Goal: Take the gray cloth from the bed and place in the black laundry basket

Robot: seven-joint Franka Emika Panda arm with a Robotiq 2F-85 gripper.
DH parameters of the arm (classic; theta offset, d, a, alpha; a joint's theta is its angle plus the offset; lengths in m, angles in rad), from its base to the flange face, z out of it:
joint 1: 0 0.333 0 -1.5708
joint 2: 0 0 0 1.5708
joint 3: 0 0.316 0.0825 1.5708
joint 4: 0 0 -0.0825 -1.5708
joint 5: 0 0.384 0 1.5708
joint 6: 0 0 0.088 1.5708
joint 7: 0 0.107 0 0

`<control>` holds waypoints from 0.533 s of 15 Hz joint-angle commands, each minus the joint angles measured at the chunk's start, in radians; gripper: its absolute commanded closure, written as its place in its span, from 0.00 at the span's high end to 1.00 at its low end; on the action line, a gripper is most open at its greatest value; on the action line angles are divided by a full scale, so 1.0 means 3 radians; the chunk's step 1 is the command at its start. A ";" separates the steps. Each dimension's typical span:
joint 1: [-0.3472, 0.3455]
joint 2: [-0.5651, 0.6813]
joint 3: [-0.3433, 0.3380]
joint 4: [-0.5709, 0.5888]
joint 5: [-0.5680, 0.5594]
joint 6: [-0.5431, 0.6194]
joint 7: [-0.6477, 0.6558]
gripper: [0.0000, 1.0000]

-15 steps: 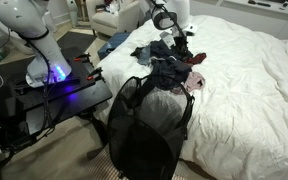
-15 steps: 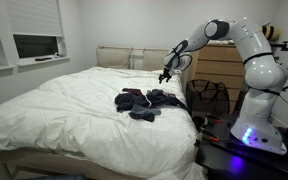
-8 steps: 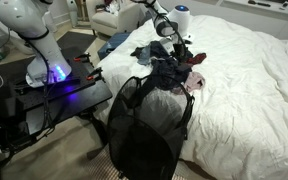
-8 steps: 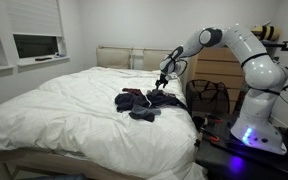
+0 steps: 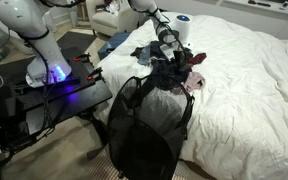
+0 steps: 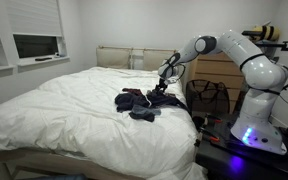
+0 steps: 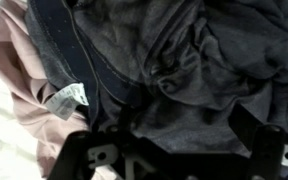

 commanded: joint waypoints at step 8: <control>0.0217 0.0134 -0.0376 0.0335 -0.0073 -0.0271 0.0626 0.20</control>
